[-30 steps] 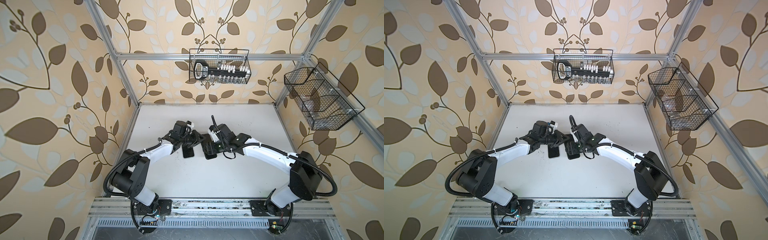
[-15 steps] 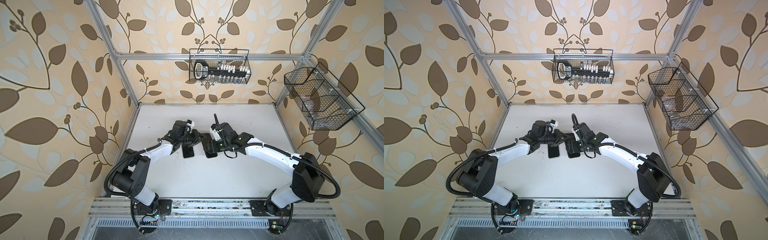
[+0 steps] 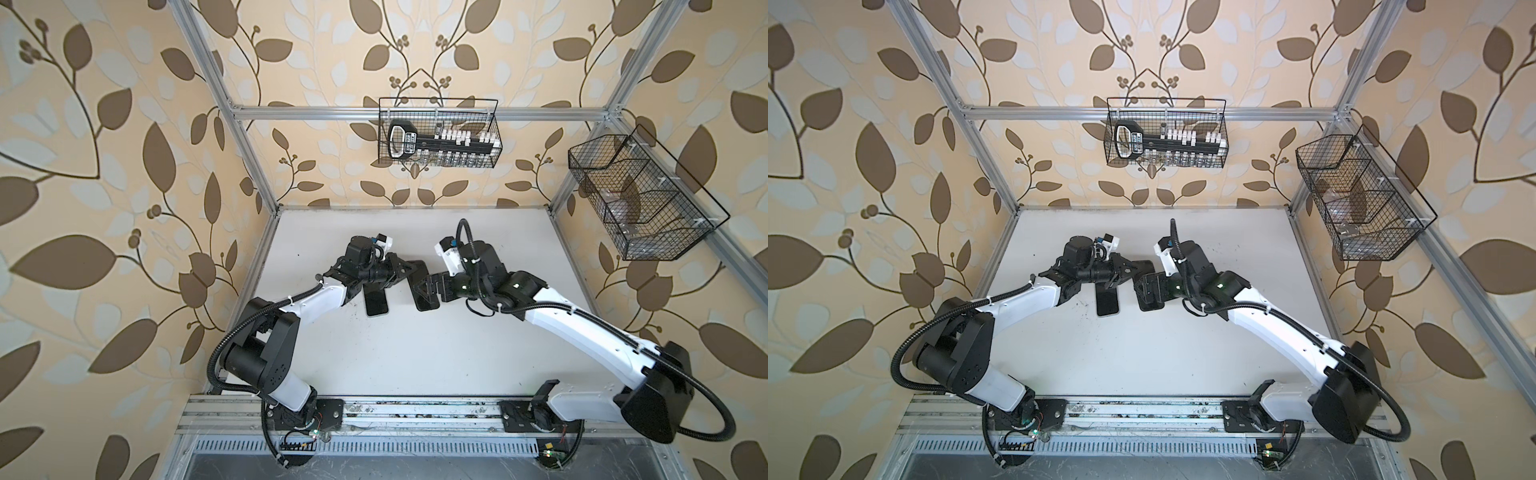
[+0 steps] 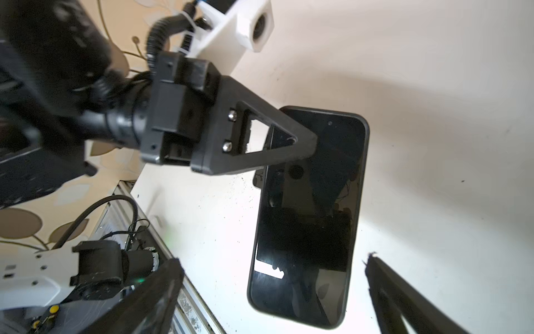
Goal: Take the phone out of the phone case
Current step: 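Lift the black-cased phone with the right gripper while the left gripper rises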
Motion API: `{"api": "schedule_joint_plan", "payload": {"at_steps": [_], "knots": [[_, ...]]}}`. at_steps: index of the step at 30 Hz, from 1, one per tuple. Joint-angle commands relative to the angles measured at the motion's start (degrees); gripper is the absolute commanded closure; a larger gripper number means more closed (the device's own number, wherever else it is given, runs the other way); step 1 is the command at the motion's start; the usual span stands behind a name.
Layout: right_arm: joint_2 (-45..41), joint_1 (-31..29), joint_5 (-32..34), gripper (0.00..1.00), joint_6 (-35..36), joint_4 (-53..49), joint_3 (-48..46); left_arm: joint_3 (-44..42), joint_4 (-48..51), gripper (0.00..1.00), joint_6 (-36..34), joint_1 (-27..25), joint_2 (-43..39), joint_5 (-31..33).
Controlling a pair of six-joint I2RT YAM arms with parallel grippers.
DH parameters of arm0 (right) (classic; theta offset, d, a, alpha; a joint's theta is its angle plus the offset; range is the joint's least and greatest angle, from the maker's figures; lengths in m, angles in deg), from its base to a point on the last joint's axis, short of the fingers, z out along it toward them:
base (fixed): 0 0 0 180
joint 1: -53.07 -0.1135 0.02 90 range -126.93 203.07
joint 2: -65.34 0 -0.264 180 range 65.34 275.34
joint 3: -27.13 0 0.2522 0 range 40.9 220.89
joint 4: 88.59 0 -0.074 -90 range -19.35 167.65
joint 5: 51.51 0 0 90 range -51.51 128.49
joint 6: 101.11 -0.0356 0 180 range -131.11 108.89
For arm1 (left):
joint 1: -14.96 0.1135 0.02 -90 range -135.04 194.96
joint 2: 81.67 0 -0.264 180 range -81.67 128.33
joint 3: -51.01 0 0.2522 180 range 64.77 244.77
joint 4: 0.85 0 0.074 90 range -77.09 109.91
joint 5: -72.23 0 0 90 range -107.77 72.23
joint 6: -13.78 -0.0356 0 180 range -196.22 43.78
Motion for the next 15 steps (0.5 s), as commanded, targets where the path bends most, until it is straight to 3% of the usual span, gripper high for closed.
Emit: {"api": "schedule_joint_plan", "payload": {"at_steps": [1, 6, 10, 15], "knots": [[-5.0, 1.6, -2.0, 0.0, 0.4, 1.3, -2.4, 5.1, -6.3, 1.0, 1.7, 3.2, -0.1, -6.7], [-12.7, 5.4, -6.1, 0.0, -2.9, 2.7, -6.6, 4.5, -20.7, 1.0, 10.9, 11.4, 0.4, -10.3], [-19.1, 6.9, -8.2, 0.05, -6.1, 3.9, -11.2, 5.7, -31.9, 1.0, 19.2, 14.0, 2.4, -13.0], [-26.1, 7.5, -9.8, 0.12, -9.7, 4.2, -16.0, 5.2, -54.4, 1.0, 36.8, 16.1, 5.3, -15.7]]}}
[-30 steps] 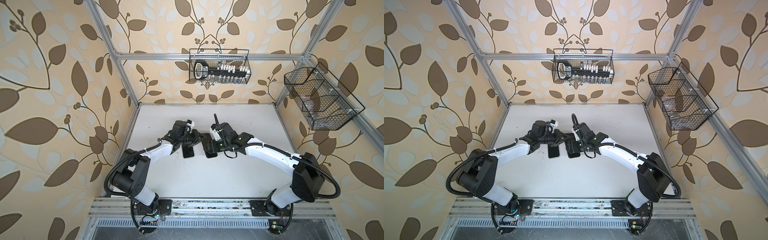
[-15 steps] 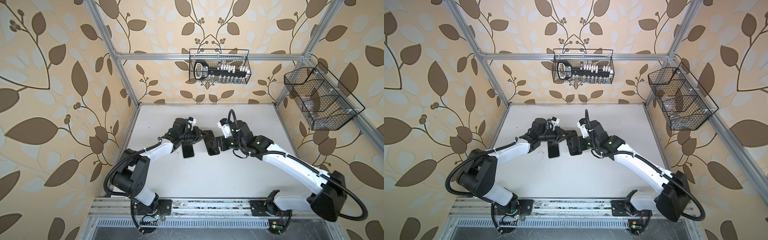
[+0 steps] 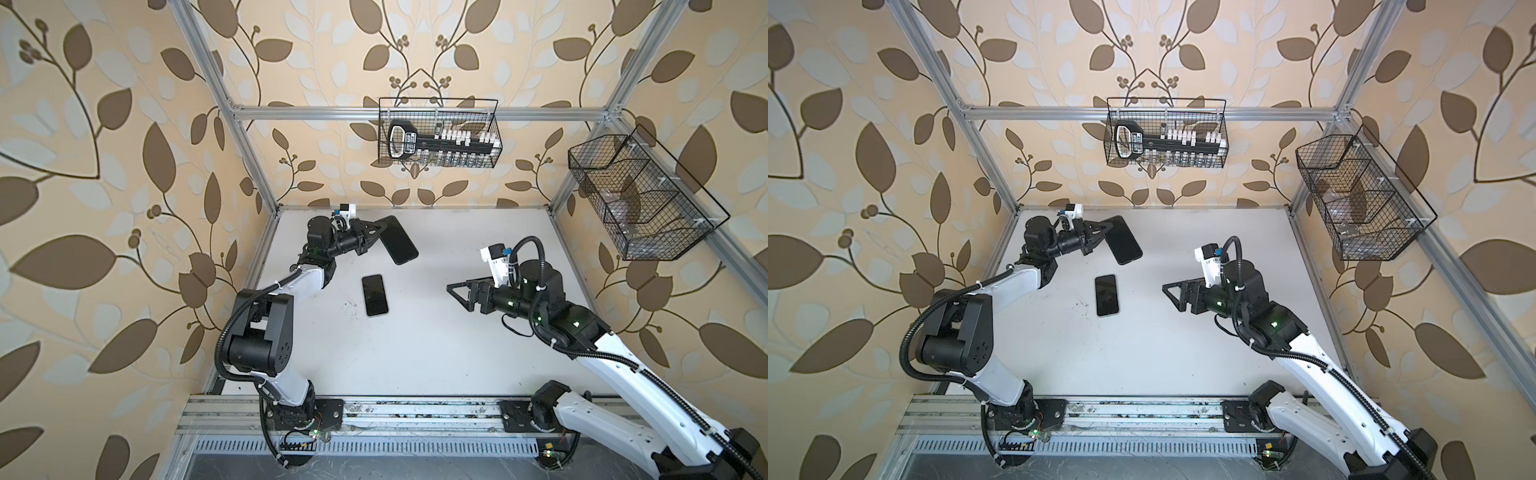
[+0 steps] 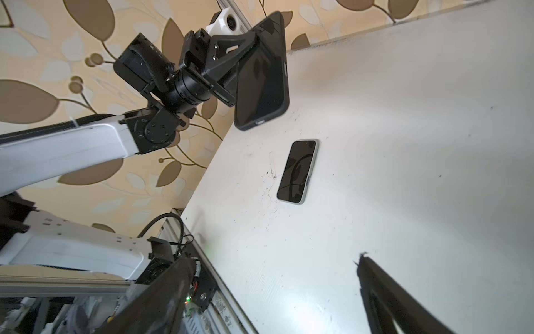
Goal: Take the phone out of the phone case
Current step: 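Lift the black-cased phone with the right gripper while the left gripper rises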
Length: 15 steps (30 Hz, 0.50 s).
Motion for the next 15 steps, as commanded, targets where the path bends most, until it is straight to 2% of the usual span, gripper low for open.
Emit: {"api": "schedule_joint_plan", "payload": {"at_steps": [1, 4, 7, 11, 15], "knots": [[-3.7, 0.1, -2.8, 0.12, -4.0, 1.6, -2.6, 1.7, -25.8, 1.0, 16.2, 0.4, -0.3, -3.8], [-5.2, 0.1, -4.4, 0.13, -6.9, 5.5, -5.0, -1.7, -29.8, 1.0, 18.9, 0.4, -1.7, 0.0], [-3.7, -0.8, -5.9, 0.14, -7.7, 9.0, -5.6, -5.3, -27.2, 1.0, 15.9, 0.1, -5.3, 2.5], [0.6, -2.8, -6.6, 0.15, -7.2, 12.3, -4.6, -8.0, -9.4, 1.0, 2.6, -1.9, -14.9, 4.9], [5.9, -4.9, -7.4, 0.17, -7.9, 18.2, -3.2, -7.2, 13.8, 1.0, -13.2, -6.4, -25.4, 11.8]]}}
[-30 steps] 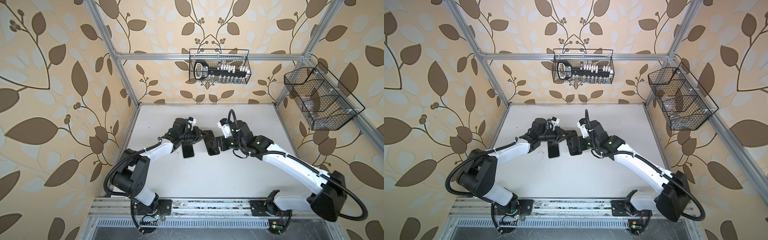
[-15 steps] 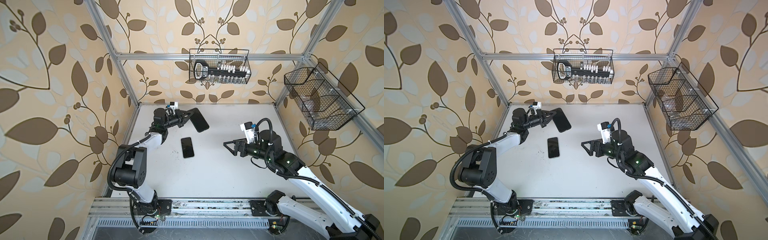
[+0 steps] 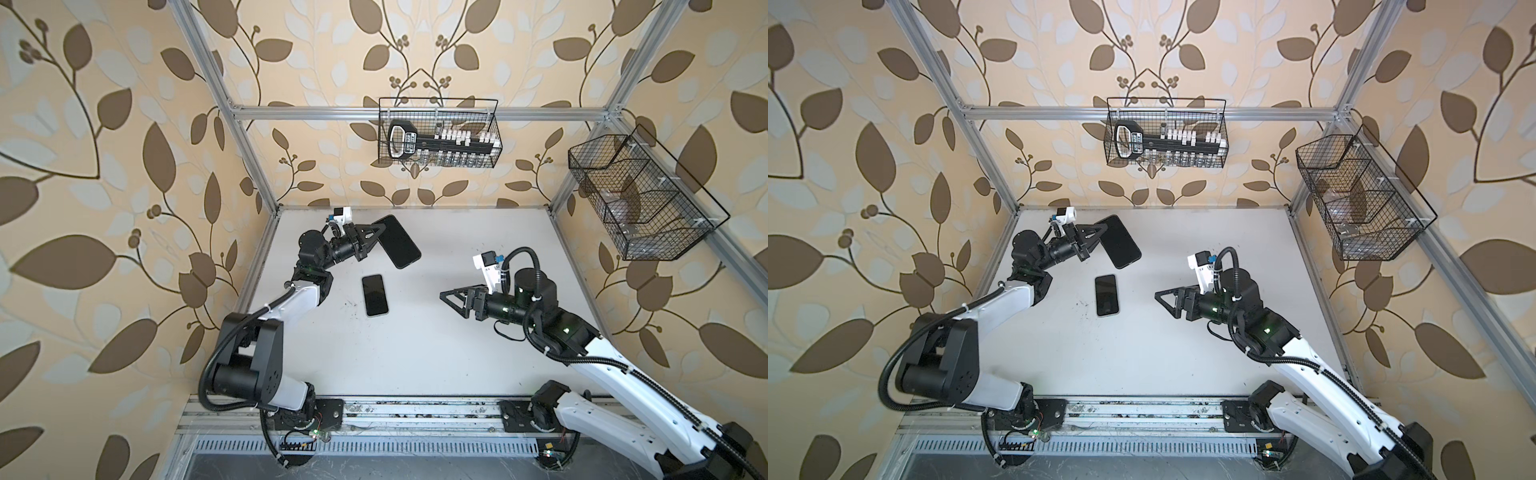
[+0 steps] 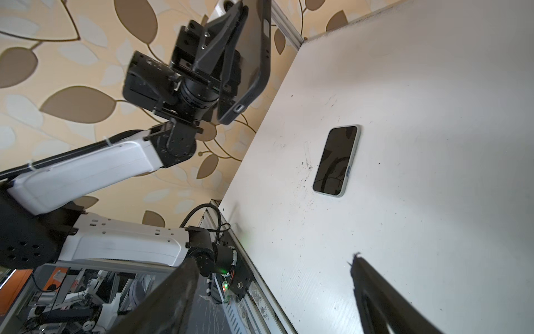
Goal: Take the phone out of the phone case
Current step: 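Lift the black-cased phone with the right gripper while the left gripper rises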
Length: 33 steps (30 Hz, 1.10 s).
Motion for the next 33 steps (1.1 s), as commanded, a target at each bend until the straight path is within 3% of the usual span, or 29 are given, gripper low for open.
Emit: {"api": "schedule_joint_plan", "payload": {"at_steps": [1, 3, 5, 10, 17, 21, 27, 33], "knots": [[3.2, -1.7, -2.0, 0.17, -1.1, 6.8, 2.1, 2.9, 16.8, 1.0, -16.5, -4.2, -10.5, 7.1], [5.6, -2.9, -2.5, 0.18, -1.5, 9.4, 3.3, 4.3, 24.4, 1.0, -21.0, -7.0, -13.3, 10.8], [7.0, -4.0, -2.3, 0.19, -1.8, 11.8, 4.1, 4.6, 25.8, 1.0, -21.5, -8.2, -14.5, 12.0], [8.5, -7.6, -0.4, 0.24, -4.0, 19.0, 4.2, 3.6, 23.4, 1.0, -18.6, -8.5, -14.9, 13.3], [10.2, -13.5, 7.8, 0.21, -6.8, 25.4, 3.4, 1.8, 17.3, 1.0, -12.4, -8.8, -14.3, 18.8], [11.4, -14.3, 12.0, 0.2, -10.3, 29.0, 1.8, 1.6, 14.8, 1.0, -10.2, -9.3, -14.1, 20.8], [10.8, -15.6, 18.4, 0.2, -12.4, 26.1, 2.5, 1.8, 13.9, 1.0, -9.2, -9.3, -14.2, 21.8], [12.7, -15.4, 19.5, 0.24, -14.4, 29.8, 2.2, 1.2, 11.7, 1.0, -7.5, -9.3, -13.9, 22.2]]}}
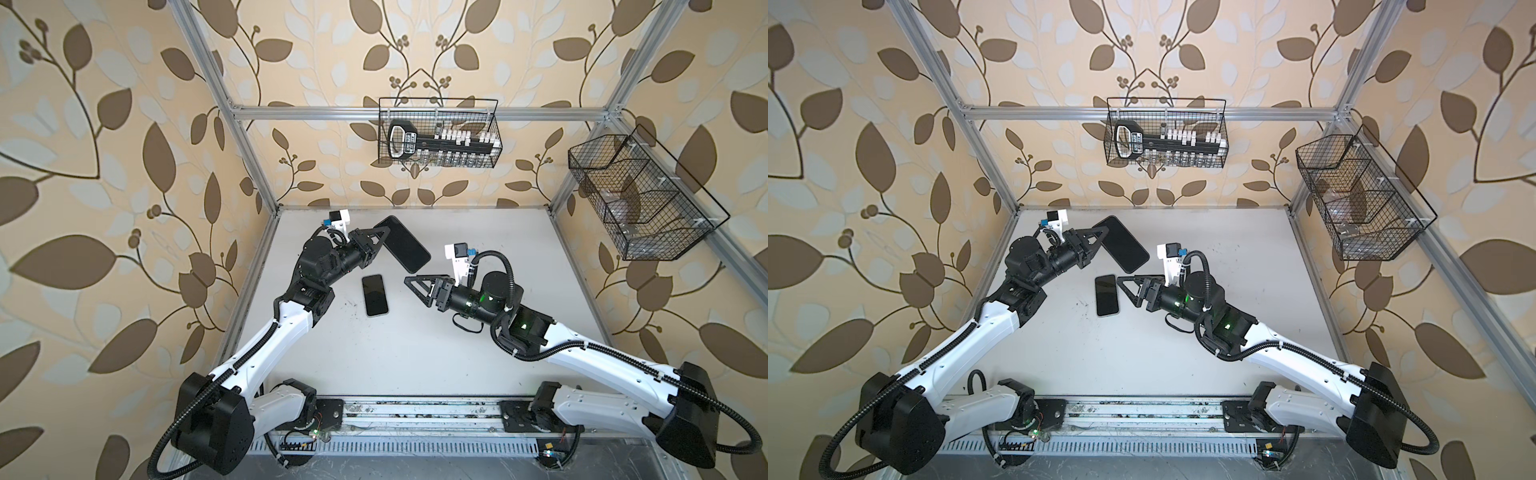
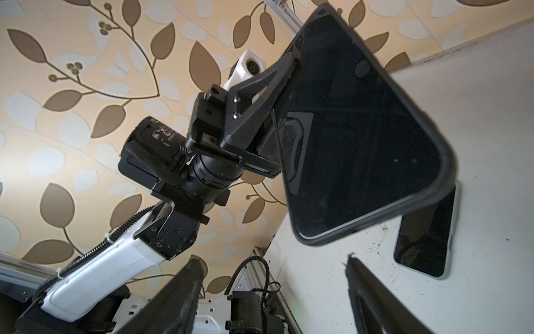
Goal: Take the phone out of the phone case
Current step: 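Lift the black-cased phone with the right gripper while the left gripper rises, then hold the black phone raised in the right gripper near the left gripper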
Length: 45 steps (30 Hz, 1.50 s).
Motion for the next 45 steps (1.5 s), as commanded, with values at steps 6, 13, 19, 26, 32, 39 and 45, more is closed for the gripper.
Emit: {"api": "schedule_joint_plan", "payload": {"at_steps": [6, 13, 19, 26, 32, 39, 45], "knots": [[3.9, 0.0, 2.1, 0.34, -2.9, 8.0, 0.9, -1.2, -10.3, 1.0, 3.8, -0.7, -0.1, 1.4], [5.7, 0.7, 1.8, 0.43, -3.2, 11.8, 1.4, -1.8, -10.2, 1.0, 4.0, -0.9, -0.3, 1.7], [7.5, 0.6, 1.6, 0.5, -3.7, 14.5, 1.8, -2.6, -10.5, 1.0, 4.3, -1.0, -0.1, 2.2], [8.2, 0.7, 3.0, 0.57, -2.7, 15.6, 2.1, -3.2, -10.1, 1.0, 4.6, -1.0, -0.4, 2.2], [9.2, 1.4, 3.3, 0.6, -2.2, 16.7, 2.6, -3.8, -9.3, 1.0, 4.7, -1.2, -1.1, 2.1], [10.4, 2.4, 2.7, 0.62, -2.3, 17.8, 3.4, -5.0, -8.9, 1.0, 4.7, -1.6, -1.8, 2.1], [11.3, 3.0, 2.3, 0.68, -2.3, 18.2, 3.8, -5.0, -8.8, 1.0, 4.9, -1.7, -1.7, 2.0]]}}
